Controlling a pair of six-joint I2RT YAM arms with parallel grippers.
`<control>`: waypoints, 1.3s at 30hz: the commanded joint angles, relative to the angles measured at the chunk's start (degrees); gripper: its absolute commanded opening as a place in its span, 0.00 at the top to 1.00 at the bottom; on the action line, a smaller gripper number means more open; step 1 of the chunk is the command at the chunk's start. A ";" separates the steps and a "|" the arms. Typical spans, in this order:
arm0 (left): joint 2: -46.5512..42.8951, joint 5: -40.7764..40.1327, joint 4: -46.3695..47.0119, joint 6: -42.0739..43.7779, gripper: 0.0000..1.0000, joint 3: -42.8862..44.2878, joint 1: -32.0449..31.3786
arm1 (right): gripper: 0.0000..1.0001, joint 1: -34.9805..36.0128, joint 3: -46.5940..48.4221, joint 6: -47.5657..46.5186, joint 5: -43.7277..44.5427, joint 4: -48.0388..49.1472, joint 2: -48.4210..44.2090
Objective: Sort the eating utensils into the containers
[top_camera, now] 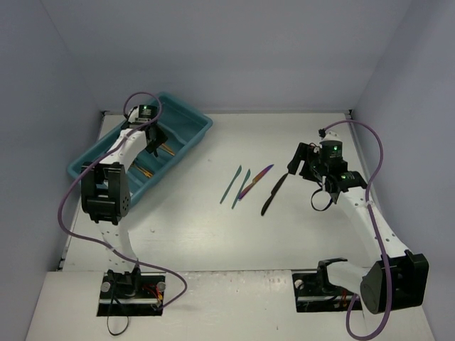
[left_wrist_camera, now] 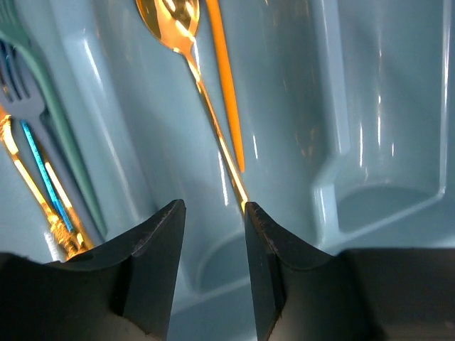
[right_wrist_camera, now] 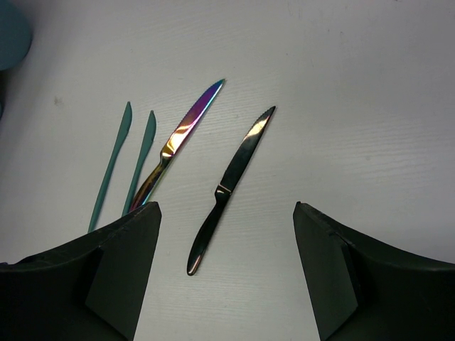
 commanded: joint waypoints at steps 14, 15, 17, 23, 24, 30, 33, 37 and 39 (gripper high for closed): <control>-13.34 6.48 1.02 31.52 0.64 -5.75 -28.34 | 0.27 0.03 -2.96 -0.03 -0.31 2.12 -5.19; -12.45 6.74 0.47 32.31 0.64 -5.58 -29.17 | 0.27 0.05 -3.09 -0.06 -0.27 2.06 -5.50; -10.16 6.33 -1.61 34.14 0.64 -4.25 -30.95 | 0.28 0.00 -3.32 -0.06 -0.39 1.89 -6.09; -2.54 5.43 -5.70 36.98 0.64 -0.41 -32.99 | 0.28 -0.03 -3.90 0.22 -0.42 0.93 -8.28; -1.25 6.22 -5.85 36.83 0.64 0.04 -32.99 | 0.28 0.02 -3.90 0.12 -0.17 0.68 -8.63; 2.36 8.71 -5.71 36.12 0.64 1.71 -34.36 | 0.28 0.00 -4.20 -0.20 0.70 -1.01 -9.98; 2.92 8.98 -5.65 35.80 0.64 2.15 -34.80 | 0.28 0.02 -4.49 -0.21 0.73 -1.30 -10.15; 3.61 8.68 -5.64 35.68 0.64 2.58 -35.27 | 0.28 0.05 -4.48 -0.34 0.88 -1.64 -10.98; 4.22 8.93 -5.60 35.59 0.64 2.94 -35.36 | 0.28 0.05 -4.43 -0.39 0.96 -1.68 -11.23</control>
